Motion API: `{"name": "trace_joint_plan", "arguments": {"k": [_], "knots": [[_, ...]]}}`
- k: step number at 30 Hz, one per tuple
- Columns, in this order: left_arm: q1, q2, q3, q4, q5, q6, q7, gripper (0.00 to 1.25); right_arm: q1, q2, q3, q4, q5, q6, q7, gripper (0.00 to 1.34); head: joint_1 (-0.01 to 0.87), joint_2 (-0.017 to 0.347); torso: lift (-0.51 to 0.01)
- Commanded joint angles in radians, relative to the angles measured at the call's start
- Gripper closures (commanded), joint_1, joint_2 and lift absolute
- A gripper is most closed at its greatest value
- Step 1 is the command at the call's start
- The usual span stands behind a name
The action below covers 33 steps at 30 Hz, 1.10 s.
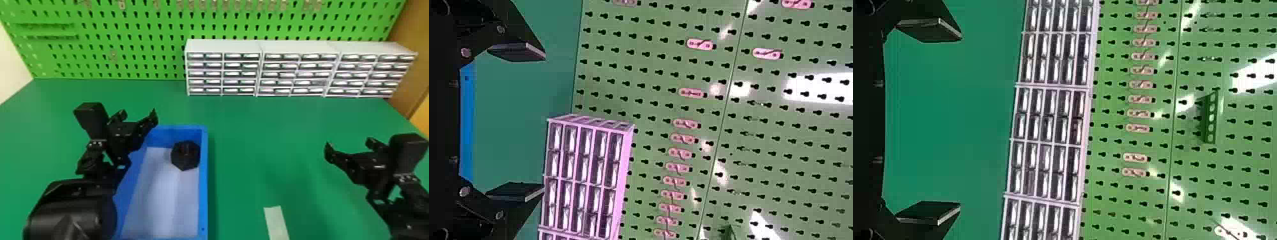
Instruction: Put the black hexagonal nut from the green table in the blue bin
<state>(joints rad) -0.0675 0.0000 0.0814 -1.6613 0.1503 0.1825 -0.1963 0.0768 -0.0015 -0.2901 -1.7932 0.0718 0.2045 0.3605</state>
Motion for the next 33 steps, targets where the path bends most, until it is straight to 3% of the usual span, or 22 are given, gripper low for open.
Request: {"name": "trace_joint_plan", "arguments": {"k": [1, 33], "knots": [[0.000, -0.003, 0.001, 0.000, 0.000, 0.000, 0.000, 0.33, -0.003, 0.002, 0.005, 0.000, -0.001, 0.000, 0.000, 0.11, 0.686, 0.051, -0.097], [-0.003, -0.003, 0.008, 0.002, 0.000, -0.002, 0.000, 0.33, -0.014, 0.002, 0.006, 0.000, -0.003, 0.000, 0.000, 0.11, 0.686, 0.051, -0.097]]}}
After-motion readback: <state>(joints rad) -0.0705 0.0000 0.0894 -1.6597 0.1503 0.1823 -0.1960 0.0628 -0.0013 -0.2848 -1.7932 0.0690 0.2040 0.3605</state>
